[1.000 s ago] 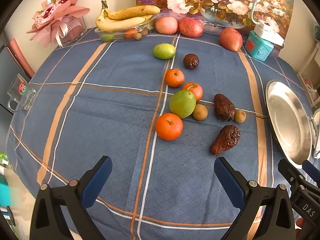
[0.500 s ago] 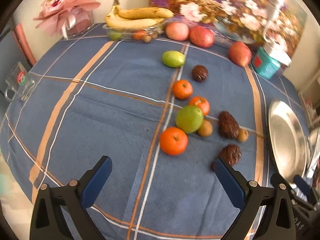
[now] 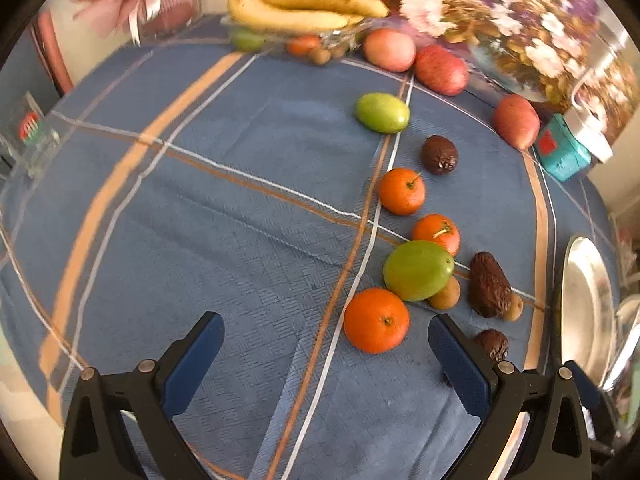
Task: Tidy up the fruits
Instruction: 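Grasp the dried red date with the right tool while the left tool grasps the large orange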
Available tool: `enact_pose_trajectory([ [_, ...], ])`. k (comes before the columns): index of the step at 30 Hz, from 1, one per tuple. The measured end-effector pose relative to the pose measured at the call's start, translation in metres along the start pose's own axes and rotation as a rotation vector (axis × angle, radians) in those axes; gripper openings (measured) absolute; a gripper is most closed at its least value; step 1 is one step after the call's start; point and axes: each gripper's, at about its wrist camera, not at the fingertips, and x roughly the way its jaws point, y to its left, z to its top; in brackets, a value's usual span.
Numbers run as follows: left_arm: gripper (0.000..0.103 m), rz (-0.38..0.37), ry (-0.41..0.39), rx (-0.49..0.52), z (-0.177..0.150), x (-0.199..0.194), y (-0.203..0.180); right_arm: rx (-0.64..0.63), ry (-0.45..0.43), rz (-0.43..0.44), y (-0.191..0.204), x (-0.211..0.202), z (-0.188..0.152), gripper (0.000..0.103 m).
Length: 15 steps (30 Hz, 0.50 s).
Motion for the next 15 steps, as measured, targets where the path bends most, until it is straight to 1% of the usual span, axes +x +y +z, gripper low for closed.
enact_pose_trajectory([
  [3,0.101,-0.022,0.013,-0.012,0.003,0.006,0.000,-0.015,0.005,0.023,0.009,0.004,0.003,0.097],
  [4,0.099,-0.037,0.019,-0.013,0.004,0.008,-0.001,-0.017,0.008,0.029,0.012,0.005,0.003,0.097],
  [5,0.094,-0.048,0.025,-0.012,0.005,0.010,-0.003,-0.017,0.020,0.035,0.013,0.007,0.004,0.097],
  [8,0.089,-0.076,0.048,-0.003,0.006,0.016,-0.009,-0.028,0.033,0.047,0.018,0.012,0.007,0.097],
  [9,0.086,-0.081,0.059,0.008,0.005,0.018,-0.012,-0.034,0.039,0.046,0.019,0.014,0.008,0.097],
  [11,0.073,-0.092,0.080,0.028,0.003,0.023,-0.016,-0.047,0.048,0.041,0.024,0.020,0.009,0.095],
  [12,0.069,-0.098,0.089,0.029,0.003,0.025,-0.017,-0.052,0.051,0.044,0.026,0.023,0.010,0.093],
  [14,0.058,-0.119,0.109,0.025,0.001,0.028,-0.019,-0.066,0.071,0.050,0.030,0.031,0.011,0.080],
  [15,0.054,-0.125,0.114,0.025,0.001,0.029,-0.020,-0.073,0.084,0.049,0.032,0.035,0.011,0.076],
])
